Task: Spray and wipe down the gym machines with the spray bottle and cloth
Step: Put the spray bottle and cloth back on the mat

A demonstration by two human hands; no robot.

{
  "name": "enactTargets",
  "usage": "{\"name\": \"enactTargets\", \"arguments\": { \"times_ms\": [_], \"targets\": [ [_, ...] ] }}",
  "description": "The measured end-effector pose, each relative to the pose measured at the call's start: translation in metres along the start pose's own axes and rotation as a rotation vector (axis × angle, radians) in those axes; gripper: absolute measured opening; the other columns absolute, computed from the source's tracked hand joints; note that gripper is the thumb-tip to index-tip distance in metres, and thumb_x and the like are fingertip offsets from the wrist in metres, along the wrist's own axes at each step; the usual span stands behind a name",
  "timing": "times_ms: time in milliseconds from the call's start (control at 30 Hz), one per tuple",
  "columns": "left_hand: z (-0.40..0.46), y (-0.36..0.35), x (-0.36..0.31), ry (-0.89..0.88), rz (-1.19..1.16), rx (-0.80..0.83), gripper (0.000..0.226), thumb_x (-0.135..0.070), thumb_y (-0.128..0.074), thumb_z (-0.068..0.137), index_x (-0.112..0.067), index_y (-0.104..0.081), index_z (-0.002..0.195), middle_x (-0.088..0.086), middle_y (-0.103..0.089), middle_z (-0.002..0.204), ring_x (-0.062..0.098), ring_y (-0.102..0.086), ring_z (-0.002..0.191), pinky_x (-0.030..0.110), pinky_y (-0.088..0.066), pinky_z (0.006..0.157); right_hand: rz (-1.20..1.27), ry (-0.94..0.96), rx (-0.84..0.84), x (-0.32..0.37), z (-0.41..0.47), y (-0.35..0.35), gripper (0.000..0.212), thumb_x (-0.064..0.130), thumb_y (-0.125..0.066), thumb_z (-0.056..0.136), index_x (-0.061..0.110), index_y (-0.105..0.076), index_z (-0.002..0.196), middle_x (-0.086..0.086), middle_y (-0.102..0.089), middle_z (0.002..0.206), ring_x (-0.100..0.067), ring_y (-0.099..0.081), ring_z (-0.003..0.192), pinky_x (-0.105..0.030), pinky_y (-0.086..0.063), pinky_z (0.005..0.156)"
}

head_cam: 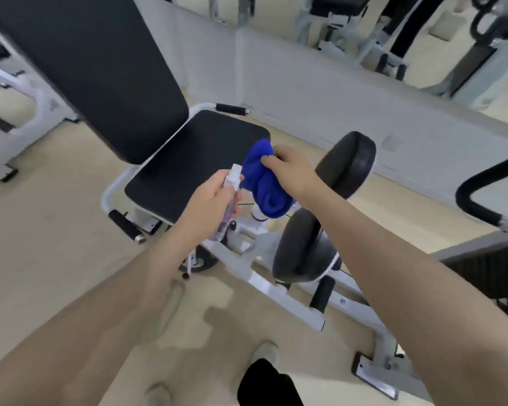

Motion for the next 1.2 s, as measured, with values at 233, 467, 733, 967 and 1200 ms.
{"name": "enactTargets", "arguments": {
  "times_ms": [233, 467, 733, 967, 1200],
  "targets": [
    [-0.1, 0.198, 0.132, 0.176, 0.11, -0.237, 0.011, -0.023, -0.049, 0.094, -0.018, -0.057, 0.101, 0.003, -0.056, 0.075, 0.018, -0.052, 0.067, 0.016, -0.042, 0.057, -0.152, 0.099, 0.336, 0.072, -0.02, -0.238, 0.027, 0.024, -0.053, 0.091, 0.013, -0.041, 0.07, 0.001, -0.047, 0.071, -0.014, -0.043, 0.066, -0.024, -0.035, 0.058],
    [-0.143, 0.302, 0.311, 0.379, 0.115, -0.426, 0.017, -0.025, -0.056, 0.092, -0.018, -0.048, 0.105, 0.0, -0.058, 0.077, 0.006, -0.055, 0.061, 0.024, -0.044, 0.063, -0.268, -0.11, 0.271, 0.004, -0.033, -0.412, 0.027, 0.028, -0.046, 0.095, 0.015, -0.04, 0.073, 0.001, -0.047, 0.065, -0.017, -0.048, 0.065, -0.022, -0.032, 0.051],
    [-0.076, 0.295, 0.534, 0.45, 0.321, -0.332, 0.021, -0.027, -0.05, 0.092, -0.008, -0.058, 0.097, 0.017, -0.061, 0.077, 0.031, -0.056, 0.067, 0.039, -0.046, 0.062, -0.157, -0.31, 0.213, -0.165, -0.008, -0.519, 0.012, 0.017, -0.043, 0.096, 0.01, -0.046, 0.086, 0.0, -0.049, 0.072, -0.007, -0.044, 0.062, -0.018, -0.036, 0.058],
    [-0.041, 0.258, 0.656, 0.435, 0.593, -0.248, 0.026, -0.02, -0.053, 0.093, -0.002, -0.059, 0.111, 0.022, -0.06, 0.104, 0.037, -0.054, 0.098, 0.035, -0.035, 0.082, 0.001, -0.381, 0.135, -0.261, 0.004, -0.558, 0.018, 0.018, -0.048, 0.093, 0.002, -0.055, 0.1, -0.003, -0.058, 0.086, -0.013, -0.052, 0.073, -0.025, -0.046, 0.069],
    [-0.041, 0.249, 0.679, 0.578, 0.713, -0.215, 0.051, -0.023, -0.049, 0.094, -0.004, -0.035, 0.139, 0.021, -0.042, 0.135, 0.037, -0.04, 0.121, 0.042, -0.035, 0.094, 0.065, -0.372, 0.099, -0.281, 0.008, -0.547, 0.013, 0.02, -0.049, 0.094, 0.01, -0.057, 0.094, 0.007, -0.059, 0.08, -0.007, -0.054, 0.071, -0.021, -0.046, 0.066]
  ]
}}
Point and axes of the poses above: each hand's wrist, its own z-axis towards the middle knuckle, its own y-axis out of the back of the hand, x = y × z, the point moved 8 cm from there along z, towards the middle knuckle
